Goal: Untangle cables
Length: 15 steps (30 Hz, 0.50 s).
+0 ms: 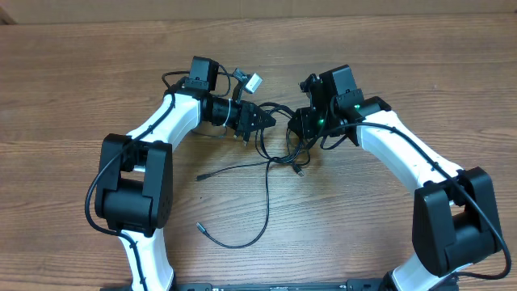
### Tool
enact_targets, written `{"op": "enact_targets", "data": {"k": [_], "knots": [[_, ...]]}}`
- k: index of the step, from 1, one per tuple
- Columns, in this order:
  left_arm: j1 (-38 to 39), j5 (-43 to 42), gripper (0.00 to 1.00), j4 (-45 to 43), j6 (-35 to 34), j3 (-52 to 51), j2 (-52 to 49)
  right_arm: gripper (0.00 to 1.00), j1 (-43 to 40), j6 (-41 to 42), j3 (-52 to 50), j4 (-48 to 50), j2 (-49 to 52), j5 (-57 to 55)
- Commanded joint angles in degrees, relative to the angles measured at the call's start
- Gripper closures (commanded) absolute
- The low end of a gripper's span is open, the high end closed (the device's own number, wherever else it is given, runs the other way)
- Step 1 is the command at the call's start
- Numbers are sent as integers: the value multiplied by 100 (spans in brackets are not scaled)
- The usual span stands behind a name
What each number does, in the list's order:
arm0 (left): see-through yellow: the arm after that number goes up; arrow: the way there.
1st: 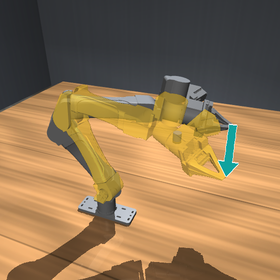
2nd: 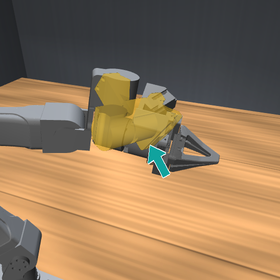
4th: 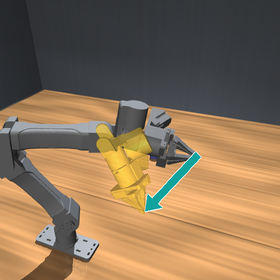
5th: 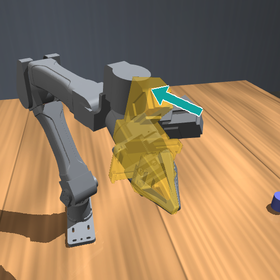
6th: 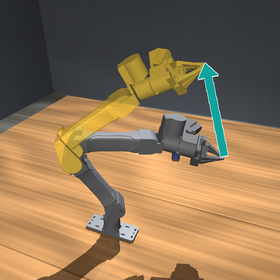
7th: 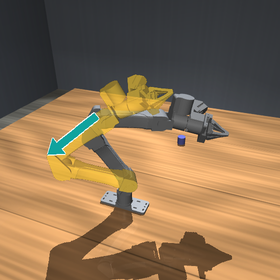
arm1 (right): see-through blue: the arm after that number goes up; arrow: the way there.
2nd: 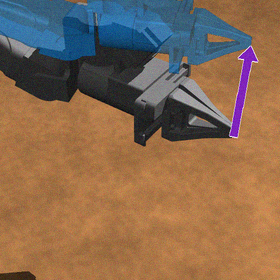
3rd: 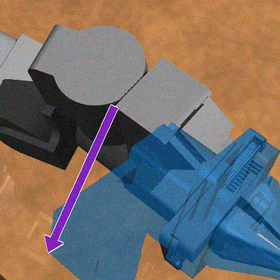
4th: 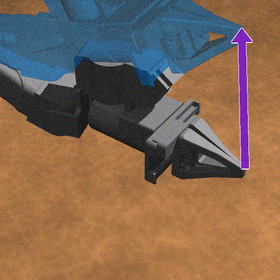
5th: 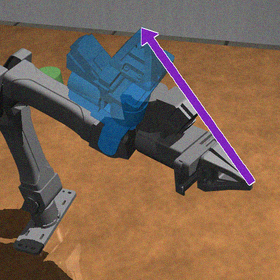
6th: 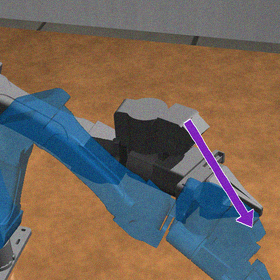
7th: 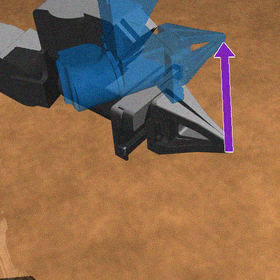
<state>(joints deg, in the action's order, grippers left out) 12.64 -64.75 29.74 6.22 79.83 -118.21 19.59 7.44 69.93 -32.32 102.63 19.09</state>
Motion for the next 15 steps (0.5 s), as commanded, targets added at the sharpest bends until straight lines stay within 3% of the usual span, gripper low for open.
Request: {"op": "enact_targets", "data": {"k": [1,9,15], "knots": [[-24,-240,96,-20,107,127,-50,72,33,-20,-127,120,37,9],[-24,-50,96,-24,103,127,-50,87,33,-20,-127,111,37,535],[-55,-20,96,-83,-11,127,-50,92,33,-24,-127,2,37,820]]}}
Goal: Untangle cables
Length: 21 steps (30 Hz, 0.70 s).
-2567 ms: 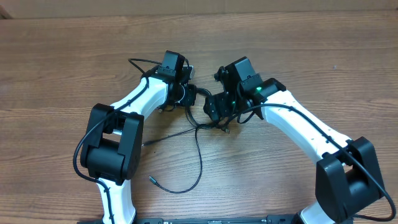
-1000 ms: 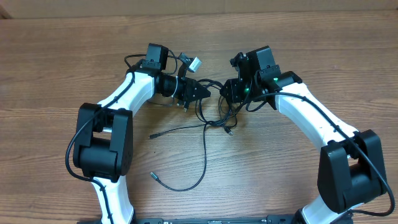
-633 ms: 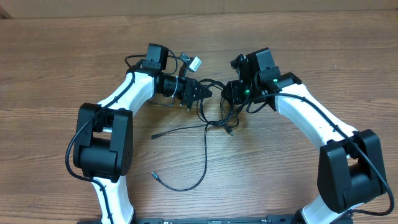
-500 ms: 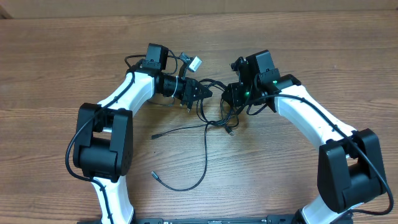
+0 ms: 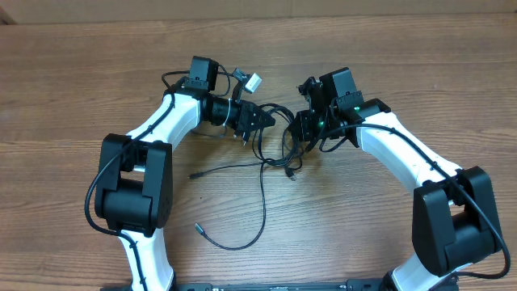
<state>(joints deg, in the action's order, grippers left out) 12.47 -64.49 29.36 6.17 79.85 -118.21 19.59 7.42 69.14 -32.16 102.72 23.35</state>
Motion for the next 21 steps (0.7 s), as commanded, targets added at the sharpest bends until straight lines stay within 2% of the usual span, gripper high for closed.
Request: {"op": "enact_targets", "data": {"k": [1,13,18,21], "knots": [[-46,-22,96,-52,-31,125,-50,94,33,-26,-48,-52,28,424],[-138,1106,96,-94,-973,125,-50,96,411,-1145,-50,-457,28,1368],[-162,1222,96,-90,-1029,125,-50,96,671,-1729,-50,-702,28,1547],[-188,1615,96,-66,-1263,125,-50,96,713,-2020,-50,-809,28,1759]]}}
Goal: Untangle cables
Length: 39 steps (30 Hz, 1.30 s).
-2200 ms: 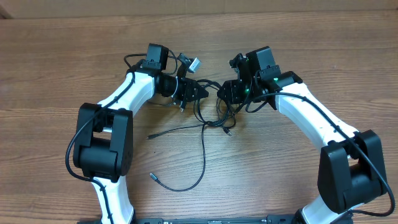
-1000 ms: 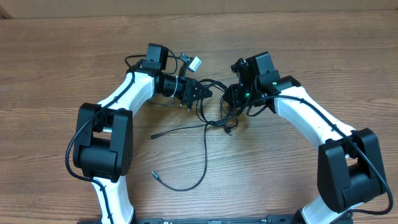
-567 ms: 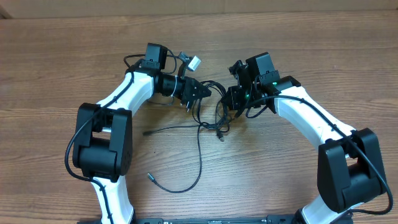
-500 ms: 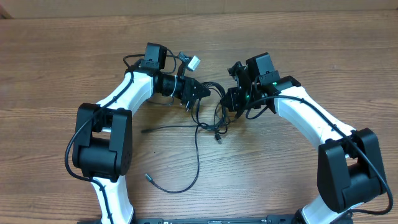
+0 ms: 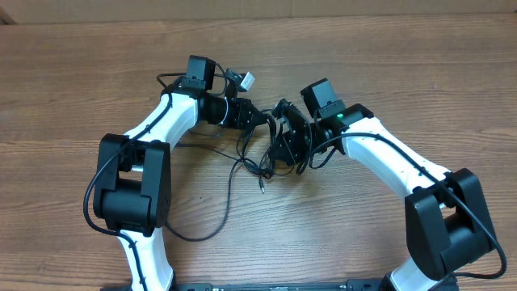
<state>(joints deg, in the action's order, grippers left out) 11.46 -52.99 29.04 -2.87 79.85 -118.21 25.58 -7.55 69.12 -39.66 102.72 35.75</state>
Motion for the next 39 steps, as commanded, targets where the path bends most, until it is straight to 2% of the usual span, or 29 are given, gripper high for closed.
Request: {"op": "enact_targets", "data": {"k": [1,6,10,16,19,20,21,24,27,30,33,39], "knots": [[-107,638,96,-9,-446,125,-50,96,114,-520,-48,-44,28,577],[-129,914,96,76,-540,125,-50,96,-33,-516,-37,-31,26,761],[-129,1410,96,162,-879,125,-50,96,-273,-511,-37,17,26,1139],[-129,1453,96,175,-918,125,-50,95,-472,-494,-39,131,26,1578],[-127,1447,96,175,-918,125,-50,80,-470,-492,-39,160,26,1576],[-129,1447,96,175,-918,125,-50,79,-470,-490,-39,162,26,1576],[-127,1447,96,175,-918,125,-50,73,-470,-470,-39,166,26,1578],[-127,1447,96,175,-918,125,-50,64,-470,-448,-39,170,26,1576],[-127,1445,96,175,-918,125,-50,48,-470,-396,-42,216,28,1377],[-127,1445,96,175,-918,125,-50,44,-472,57,-42,446,28,776],[-127,1445,96,177,-916,125,-50,30,-498,798,-42,857,28,114],[-127,1445,96,177,-916,125,-50,23,-509,1320,-44,1252,28,-654]]}}
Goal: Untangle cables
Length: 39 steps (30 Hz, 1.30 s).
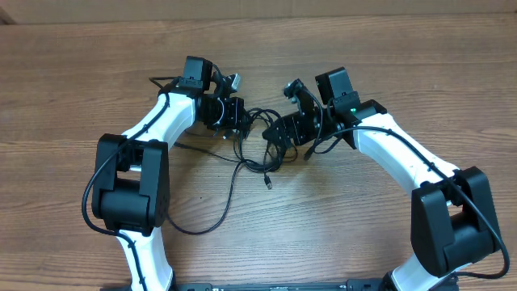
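Thin black cables hang in a knot between my two grippers at the middle of the table. My left gripper points right into the knot and looks shut on a black strand. My right gripper points left from the other side, also shut on the strands. One free plug end lies just below the knot. A long strand curves down and left, ending beside the left arm's base.
Bare wooden table lies all around. A white connector on the left wrist's own lead sticks out above that gripper. The left arm's base link sits right beside the long strand's loop.
My right gripper has moved up and to the right, and the left has drawn back a little to the left. The knot is stretched wider between them. The free plug end has shifted slightly.
At first both grippers were at the knot, with two loose ends and a long loop lying on the table below it. Then the loose ends lay further left. Later both grippers stood further left with the loop beside the left arm's base. Now they stand further apart.
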### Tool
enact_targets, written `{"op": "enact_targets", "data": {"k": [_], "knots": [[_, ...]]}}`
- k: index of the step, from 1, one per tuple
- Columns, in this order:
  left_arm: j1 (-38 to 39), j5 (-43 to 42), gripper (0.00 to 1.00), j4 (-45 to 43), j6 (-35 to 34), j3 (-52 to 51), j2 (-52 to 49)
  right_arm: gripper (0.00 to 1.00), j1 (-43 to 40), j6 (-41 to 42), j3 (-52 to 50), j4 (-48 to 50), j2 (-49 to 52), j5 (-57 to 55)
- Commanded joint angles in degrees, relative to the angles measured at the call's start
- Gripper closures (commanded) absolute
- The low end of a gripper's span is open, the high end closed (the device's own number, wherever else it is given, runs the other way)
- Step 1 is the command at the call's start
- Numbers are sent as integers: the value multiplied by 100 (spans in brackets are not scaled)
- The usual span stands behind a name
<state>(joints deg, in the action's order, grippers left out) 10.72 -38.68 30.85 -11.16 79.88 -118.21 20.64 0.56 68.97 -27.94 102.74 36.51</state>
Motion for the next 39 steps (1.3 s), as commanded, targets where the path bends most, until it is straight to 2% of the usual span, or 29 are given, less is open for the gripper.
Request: {"op": "enact_targets", "data": {"k": [1,16,25,33,39], "knots": [[-52,13,96,-4,-87,122,-50,22,-15,549,-31,83,26,-883],[-52,9,96,-7,-61,122,-50,18,-4,551,-35,350,103,-1095],[-52,-216,96,-31,153,122,-50,19,-11,566,-35,570,636,-505],[-52,-229,96,-28,177,122,-50,44,-15,566,-35,852,850,264],[-52,-232,96,-46,177,122,-50,72,-15,564,-35,684,850,319]]}}
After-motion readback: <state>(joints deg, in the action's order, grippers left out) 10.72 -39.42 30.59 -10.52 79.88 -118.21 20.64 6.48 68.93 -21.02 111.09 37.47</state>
